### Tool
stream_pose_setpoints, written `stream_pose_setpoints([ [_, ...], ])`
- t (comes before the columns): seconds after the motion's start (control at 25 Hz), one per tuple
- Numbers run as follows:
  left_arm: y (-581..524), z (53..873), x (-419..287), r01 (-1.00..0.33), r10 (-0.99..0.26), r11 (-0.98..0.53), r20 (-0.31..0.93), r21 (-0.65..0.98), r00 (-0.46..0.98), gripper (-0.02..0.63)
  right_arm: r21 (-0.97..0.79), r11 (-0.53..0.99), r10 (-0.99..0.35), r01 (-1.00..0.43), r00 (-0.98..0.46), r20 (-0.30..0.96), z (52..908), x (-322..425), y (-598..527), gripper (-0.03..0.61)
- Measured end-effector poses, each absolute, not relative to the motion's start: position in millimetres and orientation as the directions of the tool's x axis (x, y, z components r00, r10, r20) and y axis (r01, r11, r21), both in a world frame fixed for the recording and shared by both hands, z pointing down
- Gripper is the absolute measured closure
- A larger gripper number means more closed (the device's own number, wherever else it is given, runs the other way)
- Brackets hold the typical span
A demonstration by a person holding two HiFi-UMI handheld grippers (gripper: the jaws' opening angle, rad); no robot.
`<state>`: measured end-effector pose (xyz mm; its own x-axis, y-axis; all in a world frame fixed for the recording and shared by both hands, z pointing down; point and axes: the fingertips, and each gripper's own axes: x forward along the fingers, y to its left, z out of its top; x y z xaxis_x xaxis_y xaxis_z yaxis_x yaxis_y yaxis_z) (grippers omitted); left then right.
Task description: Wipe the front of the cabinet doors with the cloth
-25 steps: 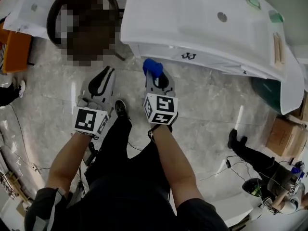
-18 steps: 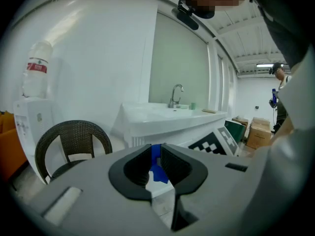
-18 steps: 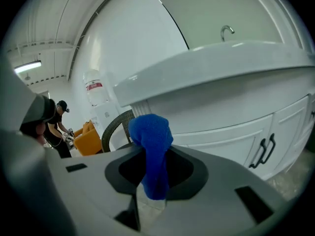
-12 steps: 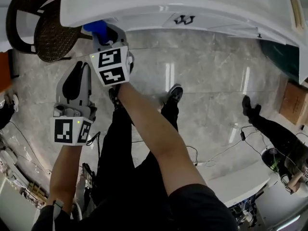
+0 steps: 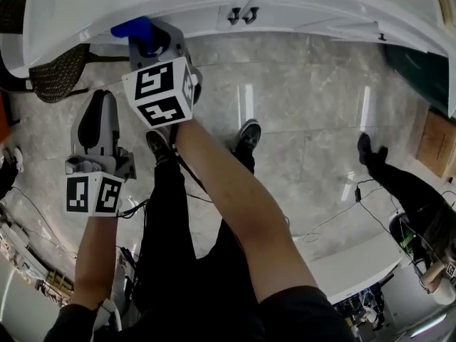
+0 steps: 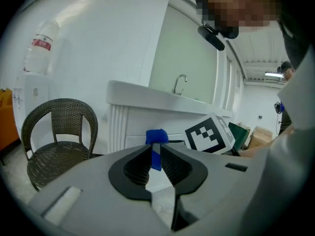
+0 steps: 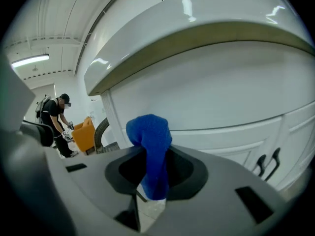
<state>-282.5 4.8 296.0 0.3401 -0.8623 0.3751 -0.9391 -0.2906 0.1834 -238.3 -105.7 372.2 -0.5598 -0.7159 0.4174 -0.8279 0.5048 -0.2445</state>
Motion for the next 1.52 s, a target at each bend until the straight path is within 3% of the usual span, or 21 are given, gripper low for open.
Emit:
stream_pose_setpoints([
  [0.44, 4, 307, -184, -0.904, -0.833, -0.345, 0.362, 0.25, 0.418, 0.557, -0.132, 0.36, -0.799, -0.923, -0.378, 0.467, 381, -76, -127, 0.492],
  [0.76, 17, 319, -224, -0.897, -0.817, -0.372, 0.374, 0.24, 0.439, 0.557, -0.061, 0.16, -0.883, -0.985, -0.17, 0.437, 377, -31, -121, 0.493],
  [0.92, 13, 322, -280, -0.898, -0.814, -0.392, 0.38, 0.198, 0.439, 0.557, -0.095, 0.127, -0.899, -0.987, -0.155, 0.41, 380, -82, -111, 0.493],
  [1.28, 25, 319, -398, -0.927, -0.835, -0.318, 0.405, 0.199, 0.373, 0.557, -0.243, 0.392, -0.785, -0.888, -0.46, 0.415, 421, -338, -93, 0.494],
  [1.4, 25, 335, -410, -0.935, -0.834, -0.293, 0.424, 0.199, 0.352, 0.557, -0.233, 0.464, -0.747, -0.854, -0.519, 0.415, 437, -375, -93, 0.492],
  [1.52, 23, 348, -403, -0.941, -0.838, -0.263, 0.432, 0.214, 0.333, 0.557, -0.221, 0.485, -0.733, -0.846, -0.531, 0.425, 447, -365, -97, 0.492],
])
